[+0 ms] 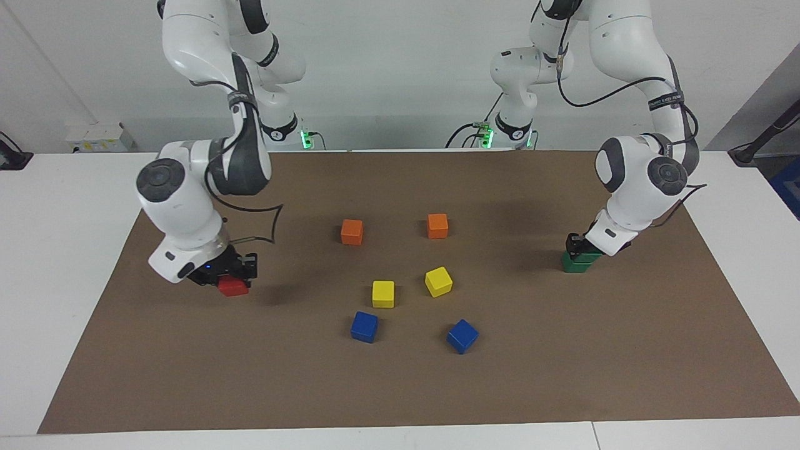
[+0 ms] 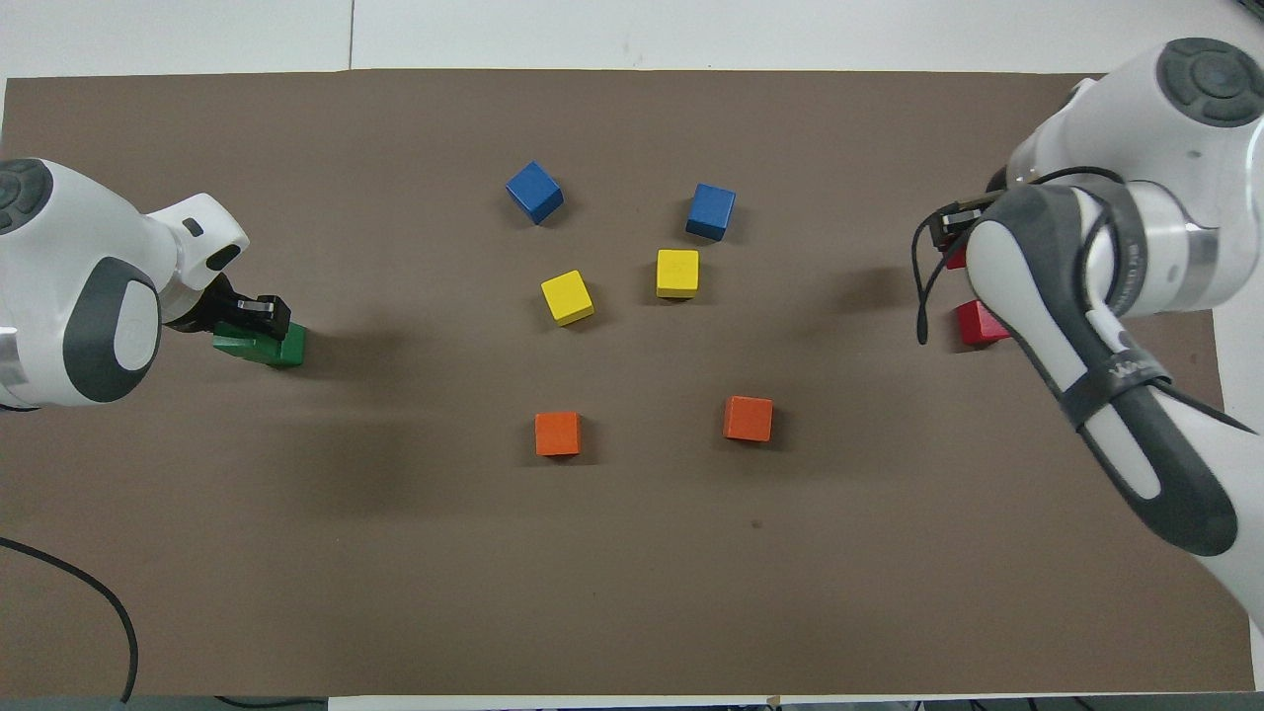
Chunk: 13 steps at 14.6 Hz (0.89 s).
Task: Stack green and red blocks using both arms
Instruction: 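Carry the green over the placed green while the right gripper carries red, then lower the green onto the green with the left gripper while the right gripper stacks red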
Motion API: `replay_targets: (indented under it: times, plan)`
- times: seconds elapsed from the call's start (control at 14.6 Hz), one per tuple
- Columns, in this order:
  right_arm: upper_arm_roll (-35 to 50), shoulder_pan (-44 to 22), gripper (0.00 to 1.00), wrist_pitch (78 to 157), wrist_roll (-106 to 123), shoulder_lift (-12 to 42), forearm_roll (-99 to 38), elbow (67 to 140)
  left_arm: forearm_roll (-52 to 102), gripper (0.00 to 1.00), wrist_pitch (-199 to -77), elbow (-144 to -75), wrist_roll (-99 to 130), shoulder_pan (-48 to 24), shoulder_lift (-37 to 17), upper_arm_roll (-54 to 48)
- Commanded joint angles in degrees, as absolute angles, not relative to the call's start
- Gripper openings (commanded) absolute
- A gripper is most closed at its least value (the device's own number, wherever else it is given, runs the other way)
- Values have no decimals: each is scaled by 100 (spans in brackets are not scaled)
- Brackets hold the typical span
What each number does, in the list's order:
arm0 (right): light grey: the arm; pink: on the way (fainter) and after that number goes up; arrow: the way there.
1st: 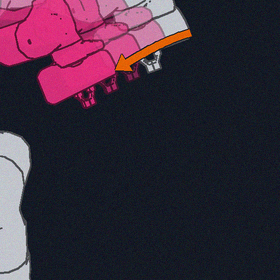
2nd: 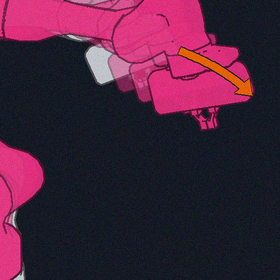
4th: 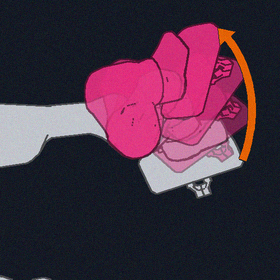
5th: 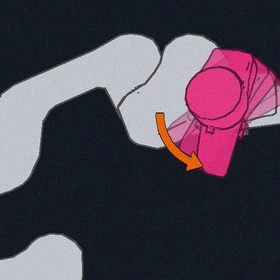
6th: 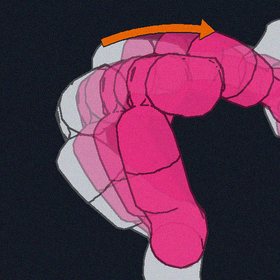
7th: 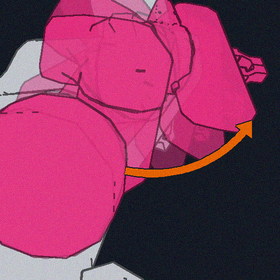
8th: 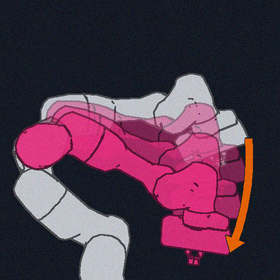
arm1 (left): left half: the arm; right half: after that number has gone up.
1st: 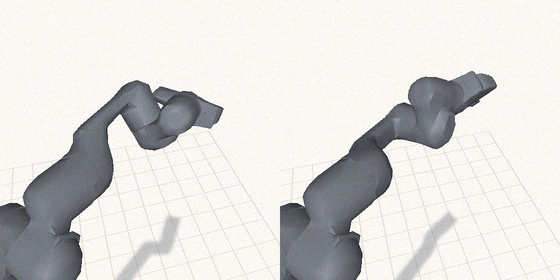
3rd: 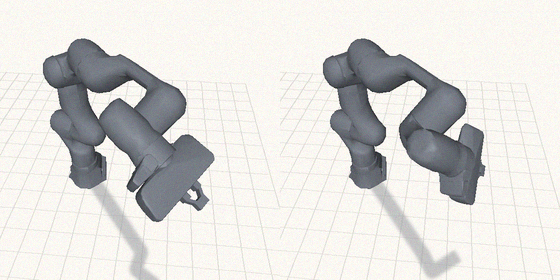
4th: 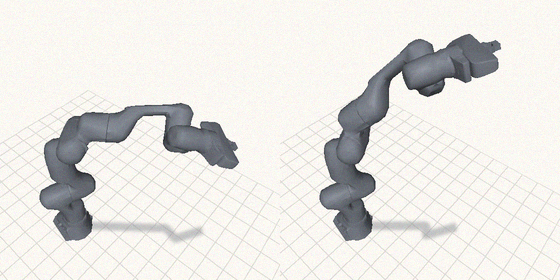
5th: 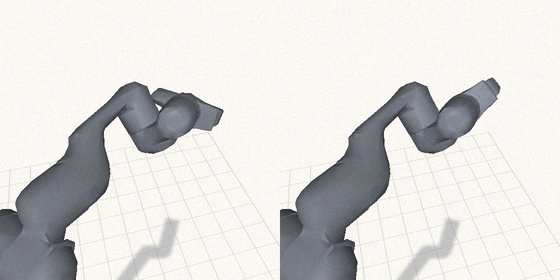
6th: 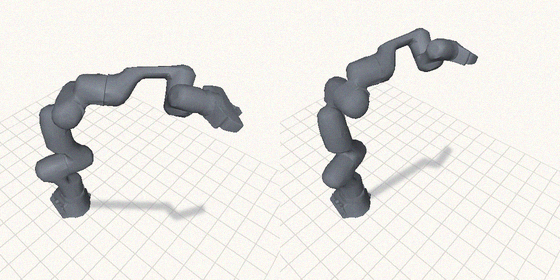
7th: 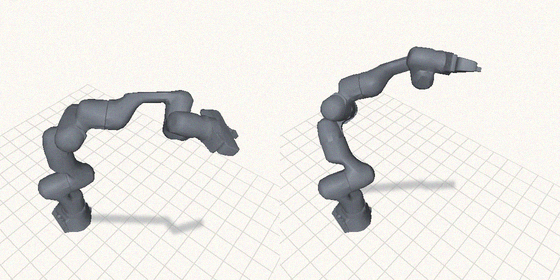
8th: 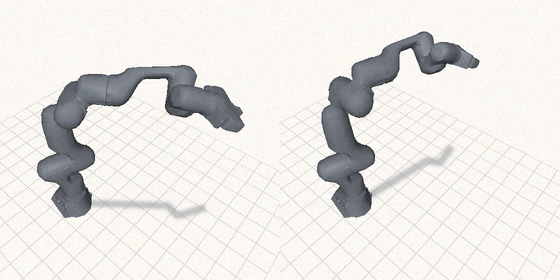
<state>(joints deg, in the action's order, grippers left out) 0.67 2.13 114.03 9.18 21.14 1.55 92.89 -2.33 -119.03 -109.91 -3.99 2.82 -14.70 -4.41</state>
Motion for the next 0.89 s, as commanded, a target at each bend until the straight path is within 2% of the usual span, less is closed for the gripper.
replay_targets:
  times: [0.0,0.21,0.48,0.82]
  plan:
    - [149,360,0,11207,1081,1978,123,9448,-167,0,-12059,-11224,-501,352,-1292,-466]
    - [149,404,0,11372,1002,1759,105,9947,-167,0,-12120,-11267,-527,448,-1301,-475]
    - [149,404,0,12057,941,1600,105,10484,-167,0,-12164,-11303,-484,448,-1327,-475]
    - [141,431,0,12541,818,1468,105,10907,-158,0,-12164,-11303,-361,413,-1354,-483]
